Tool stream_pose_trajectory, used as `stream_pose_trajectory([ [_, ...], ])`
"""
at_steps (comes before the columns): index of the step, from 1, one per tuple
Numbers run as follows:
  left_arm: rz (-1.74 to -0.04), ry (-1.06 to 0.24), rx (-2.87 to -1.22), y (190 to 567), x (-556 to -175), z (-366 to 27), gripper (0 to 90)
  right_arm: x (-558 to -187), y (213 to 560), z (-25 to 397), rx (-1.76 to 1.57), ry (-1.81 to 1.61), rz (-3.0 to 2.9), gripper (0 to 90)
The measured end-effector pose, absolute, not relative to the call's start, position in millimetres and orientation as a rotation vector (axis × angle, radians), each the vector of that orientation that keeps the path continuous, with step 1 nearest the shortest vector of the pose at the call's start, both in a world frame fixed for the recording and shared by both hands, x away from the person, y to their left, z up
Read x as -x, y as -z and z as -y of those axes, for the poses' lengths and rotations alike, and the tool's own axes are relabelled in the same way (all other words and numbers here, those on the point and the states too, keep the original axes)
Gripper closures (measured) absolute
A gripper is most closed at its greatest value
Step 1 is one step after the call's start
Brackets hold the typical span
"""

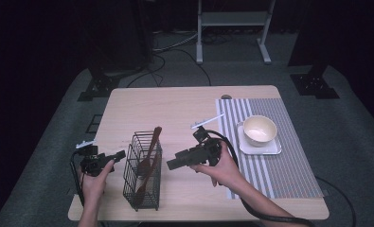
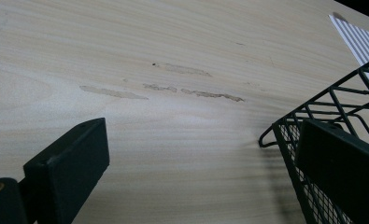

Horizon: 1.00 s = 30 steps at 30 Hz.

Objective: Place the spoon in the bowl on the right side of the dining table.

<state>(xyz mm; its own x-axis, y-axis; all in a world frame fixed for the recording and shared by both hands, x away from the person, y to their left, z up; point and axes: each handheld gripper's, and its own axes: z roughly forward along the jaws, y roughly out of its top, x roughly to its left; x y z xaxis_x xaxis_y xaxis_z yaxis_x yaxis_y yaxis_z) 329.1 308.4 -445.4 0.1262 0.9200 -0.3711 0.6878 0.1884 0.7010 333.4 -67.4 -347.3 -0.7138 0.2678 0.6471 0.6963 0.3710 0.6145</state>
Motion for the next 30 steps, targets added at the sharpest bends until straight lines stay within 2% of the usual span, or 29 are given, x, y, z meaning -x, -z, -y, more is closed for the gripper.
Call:
stream_pose_trajectory([
  [30,-1.622,-0.343,-1.556,445.9,-328.6,-309.9,2.0,-343.0,350.0,33.1,0.814,1.245,2.220,30.3],
])
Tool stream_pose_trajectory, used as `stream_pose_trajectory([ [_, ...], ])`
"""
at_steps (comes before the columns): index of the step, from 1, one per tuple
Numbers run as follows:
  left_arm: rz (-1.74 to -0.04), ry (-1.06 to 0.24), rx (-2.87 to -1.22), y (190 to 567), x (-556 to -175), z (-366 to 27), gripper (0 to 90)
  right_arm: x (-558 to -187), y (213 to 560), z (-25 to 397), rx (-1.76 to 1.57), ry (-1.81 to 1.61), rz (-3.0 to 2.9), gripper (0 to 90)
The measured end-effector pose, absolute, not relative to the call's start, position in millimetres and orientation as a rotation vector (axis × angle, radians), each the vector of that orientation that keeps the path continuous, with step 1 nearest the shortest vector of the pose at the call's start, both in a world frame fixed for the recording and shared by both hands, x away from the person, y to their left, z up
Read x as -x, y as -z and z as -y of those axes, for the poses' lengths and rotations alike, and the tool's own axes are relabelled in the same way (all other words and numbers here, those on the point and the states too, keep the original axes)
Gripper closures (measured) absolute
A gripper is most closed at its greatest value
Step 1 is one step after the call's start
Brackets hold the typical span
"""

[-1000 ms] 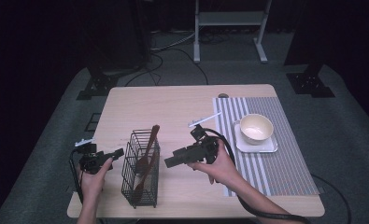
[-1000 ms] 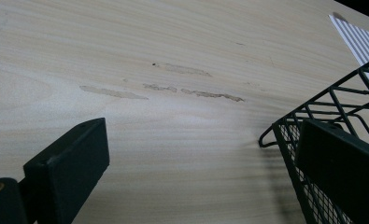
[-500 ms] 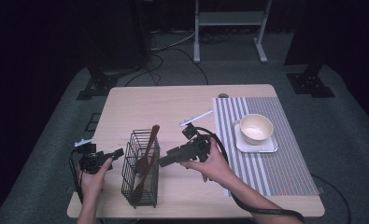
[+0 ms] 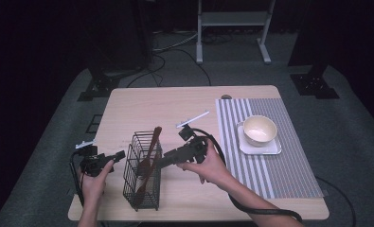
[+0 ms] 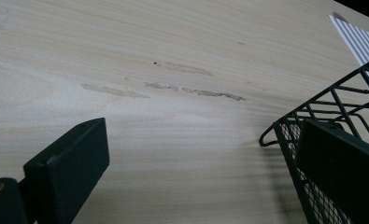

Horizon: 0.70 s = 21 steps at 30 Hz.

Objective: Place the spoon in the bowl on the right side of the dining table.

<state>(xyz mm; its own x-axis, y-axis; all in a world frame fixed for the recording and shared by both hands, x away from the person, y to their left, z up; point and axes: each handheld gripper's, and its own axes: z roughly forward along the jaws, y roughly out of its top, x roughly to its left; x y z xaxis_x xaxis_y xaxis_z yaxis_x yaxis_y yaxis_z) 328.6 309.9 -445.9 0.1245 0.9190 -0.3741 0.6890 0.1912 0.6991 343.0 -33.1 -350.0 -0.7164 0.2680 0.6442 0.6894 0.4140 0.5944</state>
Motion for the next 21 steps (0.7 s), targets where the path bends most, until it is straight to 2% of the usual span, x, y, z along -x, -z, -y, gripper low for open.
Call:
stream_pose_trajectory([
  [11,-1.626,-0.342,-1.552,445.8,-328.4,-310.4,2.0,-348.9,352.5,25.3,0.825,1.239,2.221,32.1],
  [21,-1.623,-0.341,-1.554,445.5,-328.0,-310.8,2.0,-352.2,354.3,21.0,0.846,1.230,2.224,39.6],
])
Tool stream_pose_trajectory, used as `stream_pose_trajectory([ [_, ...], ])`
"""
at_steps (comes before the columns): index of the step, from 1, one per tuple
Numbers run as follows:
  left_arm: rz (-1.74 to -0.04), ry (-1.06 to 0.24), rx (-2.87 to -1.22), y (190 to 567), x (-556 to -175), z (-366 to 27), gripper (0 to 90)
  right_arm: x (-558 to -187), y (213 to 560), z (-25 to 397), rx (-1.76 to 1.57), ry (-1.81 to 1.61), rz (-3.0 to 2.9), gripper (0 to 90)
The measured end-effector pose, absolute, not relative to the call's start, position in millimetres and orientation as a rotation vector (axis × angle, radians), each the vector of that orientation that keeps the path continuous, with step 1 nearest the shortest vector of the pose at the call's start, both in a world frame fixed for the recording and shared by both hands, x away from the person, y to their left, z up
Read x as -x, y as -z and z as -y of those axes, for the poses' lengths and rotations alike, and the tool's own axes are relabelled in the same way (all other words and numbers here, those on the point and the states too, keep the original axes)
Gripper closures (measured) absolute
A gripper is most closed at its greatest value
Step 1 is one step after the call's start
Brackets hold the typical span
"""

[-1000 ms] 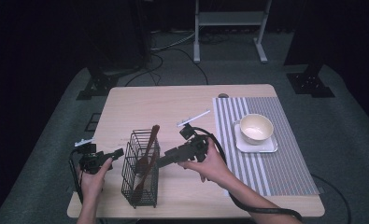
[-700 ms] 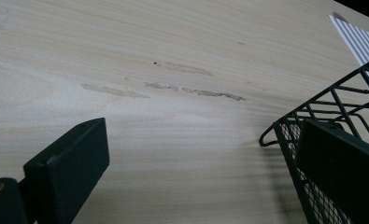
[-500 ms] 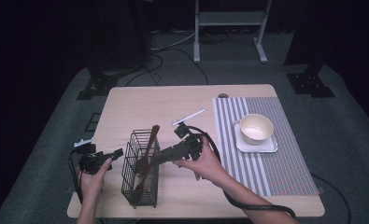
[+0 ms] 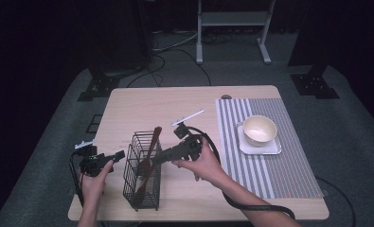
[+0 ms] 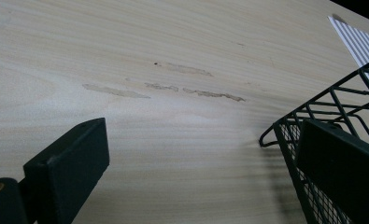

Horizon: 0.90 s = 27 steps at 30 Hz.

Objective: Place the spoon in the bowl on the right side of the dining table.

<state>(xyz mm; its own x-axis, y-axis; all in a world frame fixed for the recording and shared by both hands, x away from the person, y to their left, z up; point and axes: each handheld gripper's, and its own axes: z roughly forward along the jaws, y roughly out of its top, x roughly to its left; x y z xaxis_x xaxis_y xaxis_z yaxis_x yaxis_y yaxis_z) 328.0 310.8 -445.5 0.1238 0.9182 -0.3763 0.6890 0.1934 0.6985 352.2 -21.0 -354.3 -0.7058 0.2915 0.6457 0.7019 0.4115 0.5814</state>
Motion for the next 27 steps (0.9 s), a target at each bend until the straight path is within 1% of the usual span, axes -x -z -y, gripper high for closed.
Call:
stream_pose_trajectory([
  [12,-1.623,-0.341,-1.549,445.2,-328.0,-311.1,2.0,-353.8,356.2,15.9,0.871,1.228,2.241,52.7],
  [18,-1.622,-0.341,-1.549,445.2,-328.0,-311.3,2.0,-354.3,357.4,14.5,0.885,1.219,2.247,61.8],
  [27,-1.623,-0.340,-1.548,445.1,-328.0,-311.7,2.0,-354.2,357.4,13.4,0.884,1.213,2.252,72.7],
])
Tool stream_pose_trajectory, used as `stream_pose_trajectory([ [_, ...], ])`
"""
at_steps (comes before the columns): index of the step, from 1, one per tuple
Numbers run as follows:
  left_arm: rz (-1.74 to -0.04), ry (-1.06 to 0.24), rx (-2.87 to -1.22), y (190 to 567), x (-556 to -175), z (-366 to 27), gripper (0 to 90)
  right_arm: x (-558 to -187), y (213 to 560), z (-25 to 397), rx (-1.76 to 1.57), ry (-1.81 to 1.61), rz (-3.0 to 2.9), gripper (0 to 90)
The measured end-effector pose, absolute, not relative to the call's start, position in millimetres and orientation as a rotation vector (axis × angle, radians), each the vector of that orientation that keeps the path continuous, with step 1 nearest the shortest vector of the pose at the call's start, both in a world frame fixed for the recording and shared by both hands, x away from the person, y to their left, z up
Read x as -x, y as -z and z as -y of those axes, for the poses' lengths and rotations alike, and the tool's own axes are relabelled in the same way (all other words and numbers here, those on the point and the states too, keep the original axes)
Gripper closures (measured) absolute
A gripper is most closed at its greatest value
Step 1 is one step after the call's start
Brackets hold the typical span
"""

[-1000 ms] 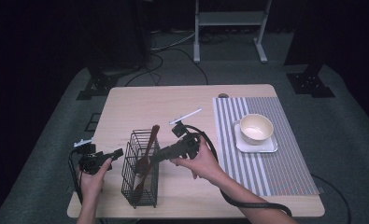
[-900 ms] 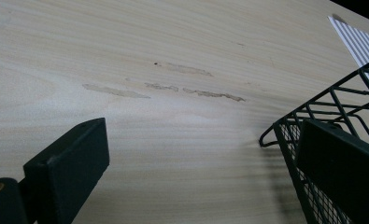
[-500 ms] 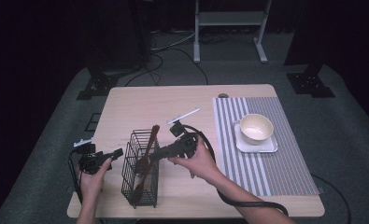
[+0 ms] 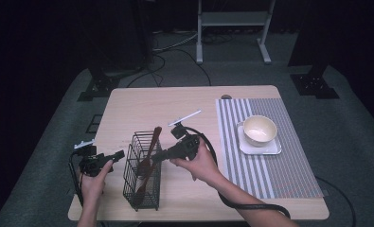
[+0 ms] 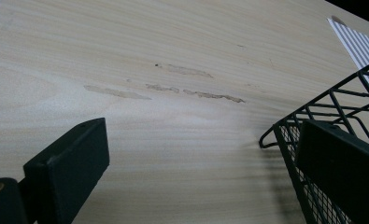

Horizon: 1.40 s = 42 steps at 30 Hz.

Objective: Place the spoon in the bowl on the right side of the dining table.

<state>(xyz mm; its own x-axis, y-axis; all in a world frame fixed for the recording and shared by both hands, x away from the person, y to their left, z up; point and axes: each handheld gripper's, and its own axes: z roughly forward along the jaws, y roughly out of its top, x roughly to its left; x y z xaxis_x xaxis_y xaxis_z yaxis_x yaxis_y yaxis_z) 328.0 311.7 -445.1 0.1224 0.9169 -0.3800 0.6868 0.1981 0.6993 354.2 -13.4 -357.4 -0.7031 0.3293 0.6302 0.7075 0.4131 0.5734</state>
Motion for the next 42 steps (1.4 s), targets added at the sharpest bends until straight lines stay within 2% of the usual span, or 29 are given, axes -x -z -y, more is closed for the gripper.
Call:
stream_pose_trajectory([
  [12,-1.622,-0.345,-1.548,445.0,-328.2,-311.3,2.0,-352.9,355.5,16.6,0.888,1.234,2.227,80.6],
  [42,-1.624,-0.349,-1.550,444.6,-327.7,-311.2,2.0,-356.1,322.0,47.3,0.936,1.350,2.189,83.3],
])
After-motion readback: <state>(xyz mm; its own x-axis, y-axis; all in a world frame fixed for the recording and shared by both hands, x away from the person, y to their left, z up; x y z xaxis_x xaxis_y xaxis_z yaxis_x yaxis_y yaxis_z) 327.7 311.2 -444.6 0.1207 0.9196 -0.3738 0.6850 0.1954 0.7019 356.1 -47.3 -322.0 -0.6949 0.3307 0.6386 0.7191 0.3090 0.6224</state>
